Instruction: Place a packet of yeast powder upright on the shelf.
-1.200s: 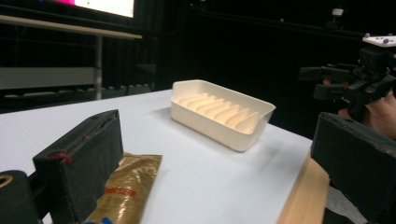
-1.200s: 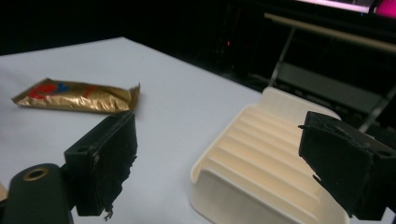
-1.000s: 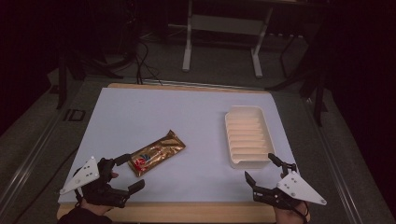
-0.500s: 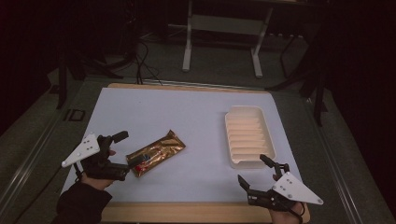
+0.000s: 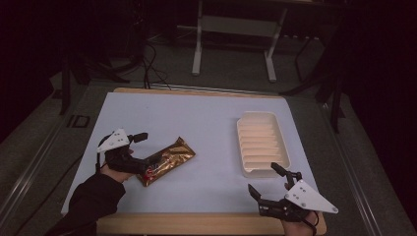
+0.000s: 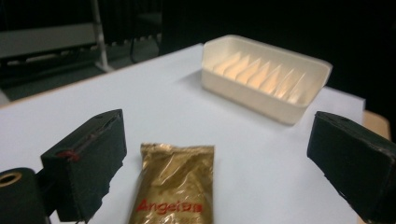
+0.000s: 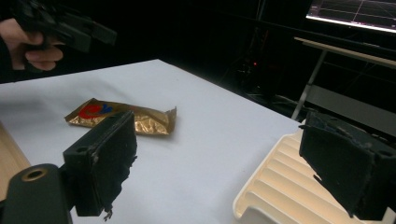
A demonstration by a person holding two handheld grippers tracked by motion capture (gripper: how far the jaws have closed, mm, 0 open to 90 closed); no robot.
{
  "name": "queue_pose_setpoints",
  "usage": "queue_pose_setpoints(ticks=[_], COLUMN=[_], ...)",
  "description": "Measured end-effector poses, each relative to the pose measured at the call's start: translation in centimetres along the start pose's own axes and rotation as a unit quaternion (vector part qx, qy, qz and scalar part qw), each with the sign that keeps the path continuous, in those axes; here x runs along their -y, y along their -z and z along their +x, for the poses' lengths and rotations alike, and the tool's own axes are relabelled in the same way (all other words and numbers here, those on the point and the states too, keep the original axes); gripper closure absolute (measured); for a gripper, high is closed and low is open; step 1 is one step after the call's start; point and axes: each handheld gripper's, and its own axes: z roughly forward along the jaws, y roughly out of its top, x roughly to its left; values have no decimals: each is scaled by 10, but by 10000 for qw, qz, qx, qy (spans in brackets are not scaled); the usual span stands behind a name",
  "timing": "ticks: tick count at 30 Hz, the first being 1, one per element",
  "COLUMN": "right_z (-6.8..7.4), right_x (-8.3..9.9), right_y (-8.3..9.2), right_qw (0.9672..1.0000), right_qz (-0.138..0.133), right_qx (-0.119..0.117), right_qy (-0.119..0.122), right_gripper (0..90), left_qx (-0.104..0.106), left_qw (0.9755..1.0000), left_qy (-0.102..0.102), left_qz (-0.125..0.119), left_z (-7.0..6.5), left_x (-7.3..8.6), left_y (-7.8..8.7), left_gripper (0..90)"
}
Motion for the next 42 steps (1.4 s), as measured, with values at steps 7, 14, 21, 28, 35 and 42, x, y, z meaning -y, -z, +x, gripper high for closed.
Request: queue_pose_setpoints(ticks=[7, 14, 21, 28, 35, 42], right_z=[0, 0, 1, 1, 3, 3], right_x=[2, 3, 5, 6, 7, 7], right_y=[-2, -3, -5, -7, -8, -8], right_qw=[10000, 9999, 9997, 9995, 9993, 9993], right_qz=[61, 129, 190, 239, 298, 316], right_qx=[-29, -69, -134, -189, -215, -208], right_qy=[-9, -4, 11, 6, 34, 57], right_gripper=[113, 113, 114, 115, 116, 116], left_qx=[-98, -150, -136, -191, -139, -135], left_qw=[9985, 9951, 9839, 9732, 9604, 9456], left_qy=[-35, -51, 34, -9, 153, -90], left_qz=[536, 973, 1780, 2290, 2779, 3248], left_z=[13, 24, 39, 49, 54, 48], left_x=[8, 18, 33, 41, 43, 35], left_y=[-18, -33, -55, -67, -78, -89], left_gripper=[101, 112, 141, 201, 216, 249])
